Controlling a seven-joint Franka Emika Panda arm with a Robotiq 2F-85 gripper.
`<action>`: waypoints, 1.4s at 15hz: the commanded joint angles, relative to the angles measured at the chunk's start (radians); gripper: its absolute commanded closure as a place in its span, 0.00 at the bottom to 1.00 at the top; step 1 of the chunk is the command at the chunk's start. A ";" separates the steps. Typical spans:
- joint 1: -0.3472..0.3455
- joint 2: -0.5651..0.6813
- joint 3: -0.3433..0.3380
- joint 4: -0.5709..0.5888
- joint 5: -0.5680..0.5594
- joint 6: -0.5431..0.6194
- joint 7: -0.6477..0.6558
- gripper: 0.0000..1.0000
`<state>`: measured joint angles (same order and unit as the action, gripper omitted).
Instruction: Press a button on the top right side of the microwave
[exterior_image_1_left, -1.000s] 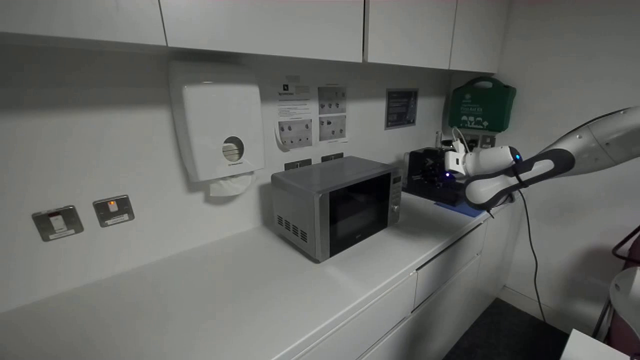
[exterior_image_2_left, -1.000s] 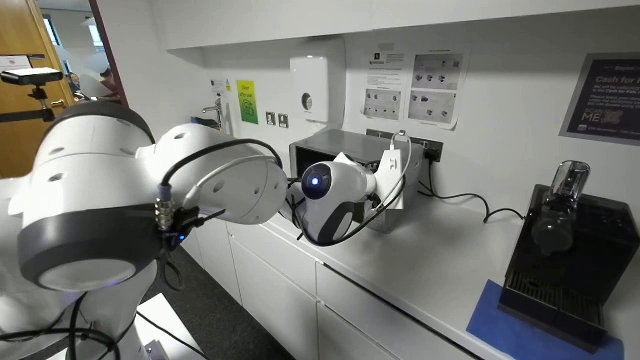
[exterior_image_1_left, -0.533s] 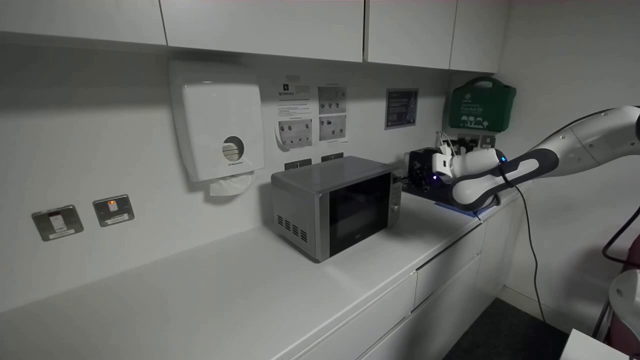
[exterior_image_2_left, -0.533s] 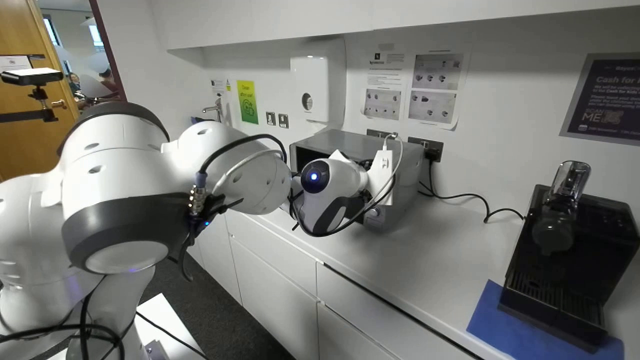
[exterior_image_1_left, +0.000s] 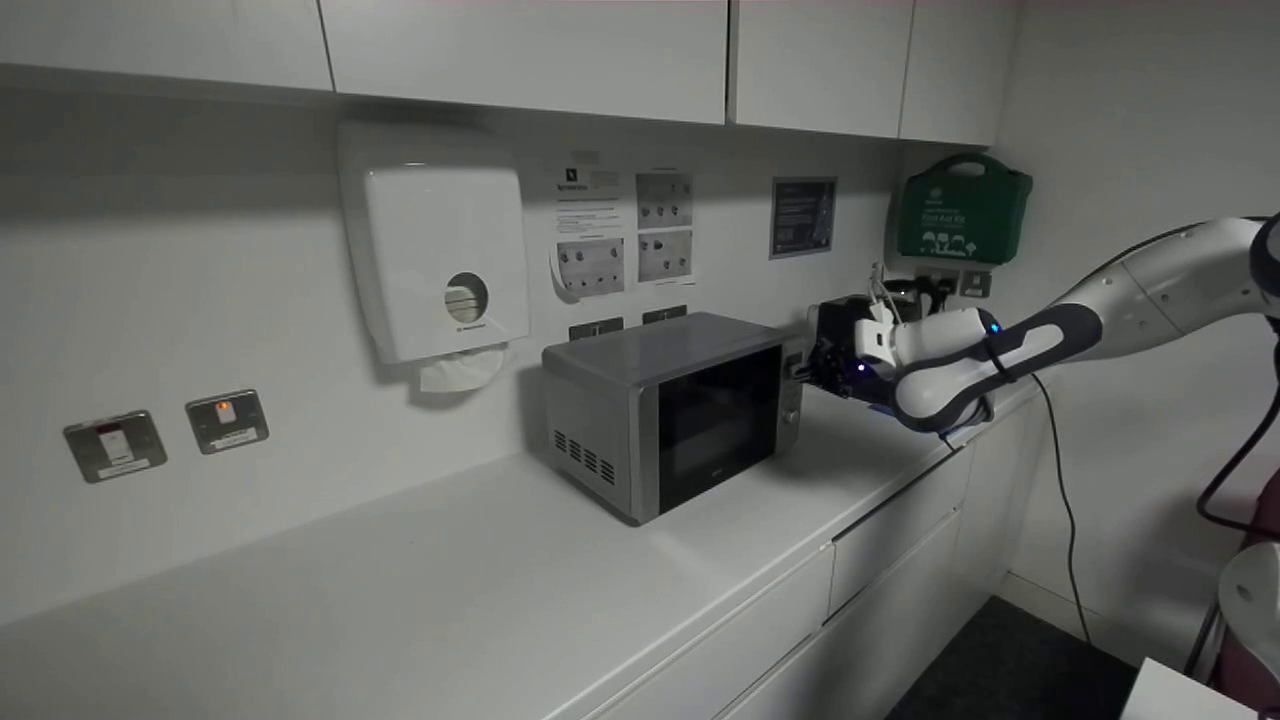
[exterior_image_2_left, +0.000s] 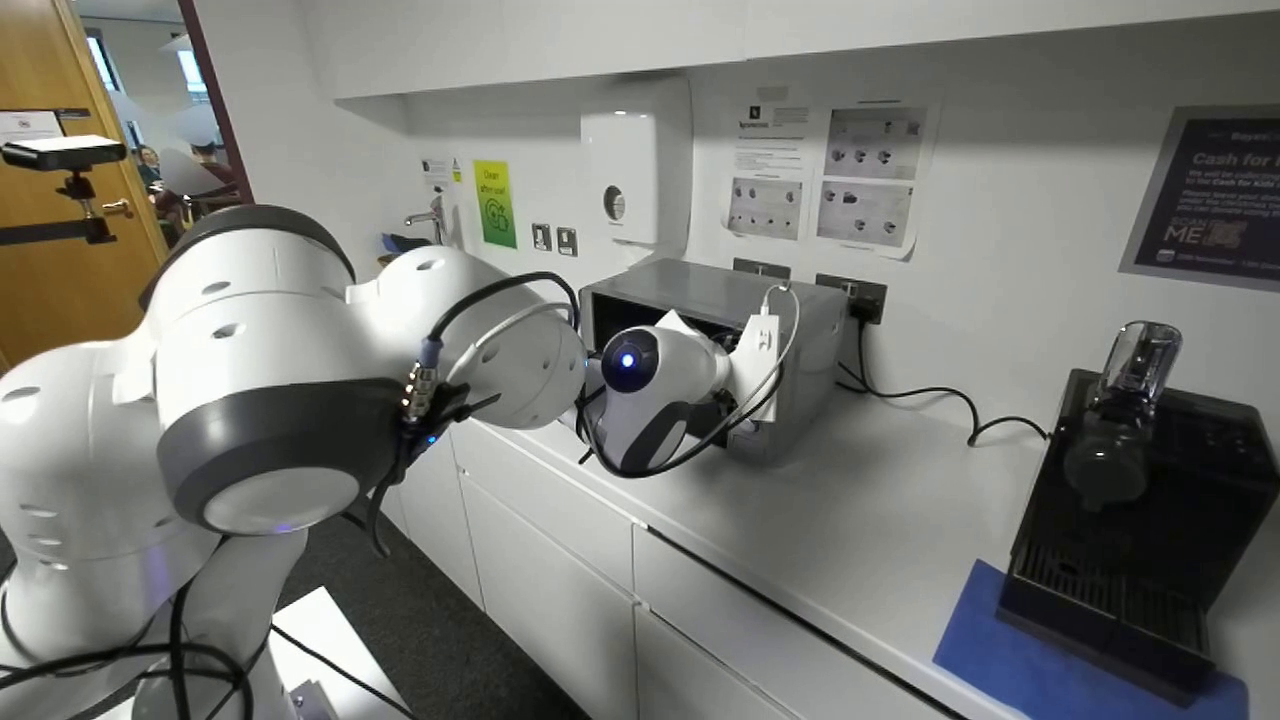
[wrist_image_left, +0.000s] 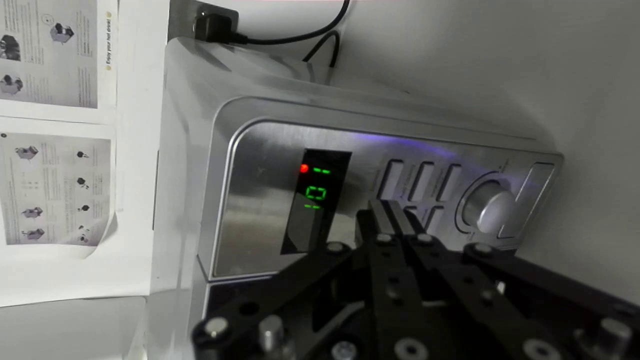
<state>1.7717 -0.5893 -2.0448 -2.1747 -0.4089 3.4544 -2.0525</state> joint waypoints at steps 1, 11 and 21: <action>0.054 0.011 -0.040 0.020 0.045 0.000 -0.039 1.00; 0.084 0.009 -0.053 0.035 0.047 0.000 -0.041 1.00; 0.101 0.012 -0.082 0.039 0.052 0.000 -0.040 0.85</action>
<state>1.8336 -0.5885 -2.0987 -2.1653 -0.3980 3.4544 -2.0534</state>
